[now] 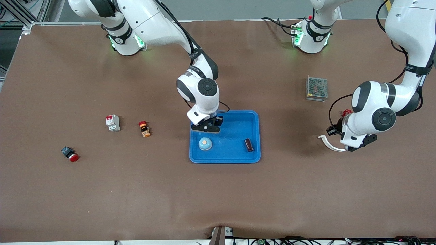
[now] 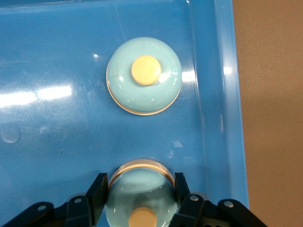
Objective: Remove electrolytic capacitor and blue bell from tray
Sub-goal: 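Lower the capacitor inside the white clip arc and open the left gripper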
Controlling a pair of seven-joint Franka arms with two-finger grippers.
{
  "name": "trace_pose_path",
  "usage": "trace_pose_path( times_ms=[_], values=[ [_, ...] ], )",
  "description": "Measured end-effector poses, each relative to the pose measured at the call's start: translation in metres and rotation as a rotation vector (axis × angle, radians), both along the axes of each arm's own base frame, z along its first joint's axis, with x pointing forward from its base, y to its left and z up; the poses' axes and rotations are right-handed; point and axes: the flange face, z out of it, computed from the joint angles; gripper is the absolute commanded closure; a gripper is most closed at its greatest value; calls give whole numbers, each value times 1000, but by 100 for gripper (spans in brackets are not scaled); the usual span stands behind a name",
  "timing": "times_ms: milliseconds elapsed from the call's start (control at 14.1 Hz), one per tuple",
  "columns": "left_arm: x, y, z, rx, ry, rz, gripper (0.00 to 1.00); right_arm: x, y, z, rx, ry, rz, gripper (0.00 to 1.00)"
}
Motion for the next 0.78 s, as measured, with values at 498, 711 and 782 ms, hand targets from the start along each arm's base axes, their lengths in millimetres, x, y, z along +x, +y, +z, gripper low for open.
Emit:
trace_pose_path(
  times_ms=[498,711,782],
  values=[
    [0,21,-25,5,-4,-3,100,0,0,0,1,-1,-12,100],
    [0,25,-37,8,-6,-16,100,0,0,0,2,-2,-17,100],
    [0,27,-40,9,-6,-19,100,1,0,1,3,-3,-18,100]
  ],
)
